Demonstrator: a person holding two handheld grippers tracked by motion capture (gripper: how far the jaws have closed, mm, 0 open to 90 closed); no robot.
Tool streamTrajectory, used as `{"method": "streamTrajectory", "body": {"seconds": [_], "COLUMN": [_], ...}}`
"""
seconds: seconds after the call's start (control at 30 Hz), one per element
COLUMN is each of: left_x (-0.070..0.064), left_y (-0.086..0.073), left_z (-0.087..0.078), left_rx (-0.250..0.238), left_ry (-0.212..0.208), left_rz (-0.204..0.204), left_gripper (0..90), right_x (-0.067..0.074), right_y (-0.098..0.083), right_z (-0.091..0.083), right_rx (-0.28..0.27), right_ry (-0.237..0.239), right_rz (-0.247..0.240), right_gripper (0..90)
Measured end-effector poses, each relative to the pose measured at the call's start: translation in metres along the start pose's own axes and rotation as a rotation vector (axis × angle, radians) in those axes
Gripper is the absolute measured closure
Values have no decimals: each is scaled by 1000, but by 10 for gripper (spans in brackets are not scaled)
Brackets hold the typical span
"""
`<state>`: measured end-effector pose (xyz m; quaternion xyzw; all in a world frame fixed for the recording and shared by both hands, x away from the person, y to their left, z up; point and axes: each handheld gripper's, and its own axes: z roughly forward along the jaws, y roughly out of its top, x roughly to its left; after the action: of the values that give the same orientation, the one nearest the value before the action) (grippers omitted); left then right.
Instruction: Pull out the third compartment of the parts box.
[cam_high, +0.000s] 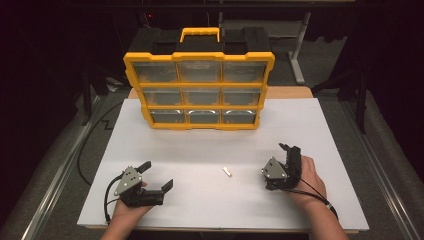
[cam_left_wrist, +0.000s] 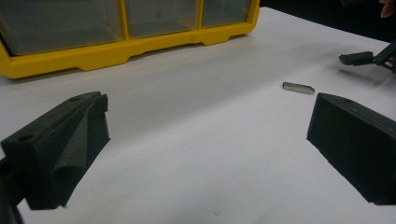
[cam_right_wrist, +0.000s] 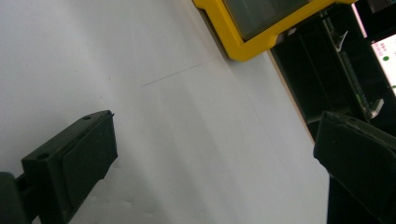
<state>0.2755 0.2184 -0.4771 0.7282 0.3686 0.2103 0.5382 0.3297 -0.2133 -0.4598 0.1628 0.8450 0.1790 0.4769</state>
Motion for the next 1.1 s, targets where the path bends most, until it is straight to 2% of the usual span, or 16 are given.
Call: {"method": "streamTrajectory", "body": {"seconds": [0.37,0.5,0.6,0.87,0.93,1.1], "left_x": [1,1,1,0,0,1], "left_y": [0,0,0,0,-1,-1], "left_z": [0,0,0,0,0,0], "left_rx": [2,0,-1,1,2,1], "left_ry": [1,0,1,-3,-4,0], "left_rz": [3,1,-1,3,5,-2], "left_gripper": [1,1,1,1,2,1], "right_x": [5,7,8,12,13,18], "right_y": [5,6,6,6,7,11], "right_z": [-2,-3,-3,-1,-1,-1], "right_rx": [39,50,55,85,93,106], "right_ry": [-56,-69,-83,-102,-111,-117], "right_rz": [-137,-159,-206,-263,-296,-342], "right_gripper": [0,0,0,0,0,4]}}
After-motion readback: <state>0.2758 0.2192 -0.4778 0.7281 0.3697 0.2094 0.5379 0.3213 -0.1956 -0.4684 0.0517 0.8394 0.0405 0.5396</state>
